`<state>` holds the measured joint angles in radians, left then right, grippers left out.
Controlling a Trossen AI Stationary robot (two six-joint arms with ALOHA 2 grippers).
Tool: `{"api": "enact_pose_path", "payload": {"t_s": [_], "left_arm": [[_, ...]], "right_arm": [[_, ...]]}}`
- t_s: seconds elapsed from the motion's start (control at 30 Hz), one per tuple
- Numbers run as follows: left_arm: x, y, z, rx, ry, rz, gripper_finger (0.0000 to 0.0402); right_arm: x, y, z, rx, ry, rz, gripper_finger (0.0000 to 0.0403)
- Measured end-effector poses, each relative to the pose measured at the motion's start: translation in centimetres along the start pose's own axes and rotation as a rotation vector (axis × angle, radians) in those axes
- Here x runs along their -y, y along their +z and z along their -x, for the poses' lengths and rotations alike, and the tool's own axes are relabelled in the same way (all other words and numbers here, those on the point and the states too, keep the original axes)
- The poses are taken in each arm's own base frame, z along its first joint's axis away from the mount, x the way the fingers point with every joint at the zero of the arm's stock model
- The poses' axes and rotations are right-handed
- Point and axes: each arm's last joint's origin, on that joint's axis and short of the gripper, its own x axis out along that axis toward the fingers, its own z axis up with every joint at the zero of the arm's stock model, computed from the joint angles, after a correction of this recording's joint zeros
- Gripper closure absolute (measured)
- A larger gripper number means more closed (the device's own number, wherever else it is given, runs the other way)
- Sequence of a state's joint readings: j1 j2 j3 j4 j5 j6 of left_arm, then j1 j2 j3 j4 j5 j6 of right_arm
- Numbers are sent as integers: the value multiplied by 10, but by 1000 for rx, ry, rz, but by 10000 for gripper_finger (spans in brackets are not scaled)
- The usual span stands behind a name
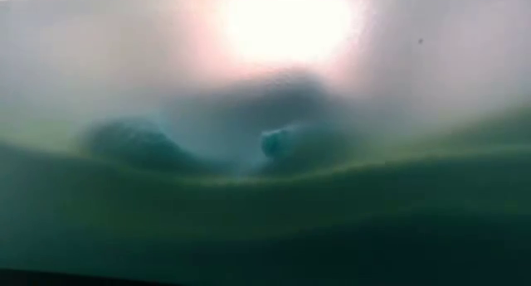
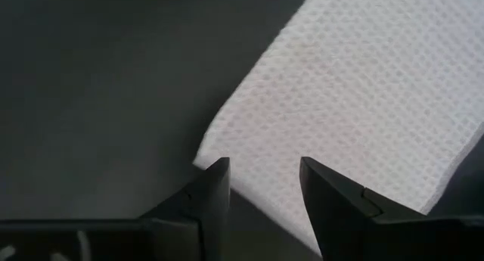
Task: Fold microfiber towels
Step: Fold the gray microfiber cloth
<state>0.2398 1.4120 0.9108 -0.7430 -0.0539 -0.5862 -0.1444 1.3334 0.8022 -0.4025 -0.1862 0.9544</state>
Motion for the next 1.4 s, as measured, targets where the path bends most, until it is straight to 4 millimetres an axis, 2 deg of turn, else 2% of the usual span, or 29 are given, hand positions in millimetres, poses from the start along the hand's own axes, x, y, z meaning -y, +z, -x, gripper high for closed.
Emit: {"api": "enact_pose_path", "payload": {"t_s": [0.2, 0.6, 0.73, 0.9, 1.1, 1.4], "left_arm": [[-6, -7, 10, -10, 58, 11, 241], [-19, -21, 30, -28, 172, 59, 241], [-25, -28, 35, -66, 226, 77, 241], [-30, -35, 38, -121, 303, 86, 241], [-32, -39, 44, -117, 310, 125, 241], [-37, -54, 71, -43, 253, 185, 241]], "right_arm": [[-33, 27, 2, 21, 17, 138, 403], [-79, 73, -42, -113, 158, 329, 403], [-96, 87, -49, -115, 216, 393, 403], [-117, 102, -49, -102, 306, 468, 403], [-127, 112, -60, -109, 335, 508, 403], [-141, 127, -87, -115, 464, 542, 403]]}}
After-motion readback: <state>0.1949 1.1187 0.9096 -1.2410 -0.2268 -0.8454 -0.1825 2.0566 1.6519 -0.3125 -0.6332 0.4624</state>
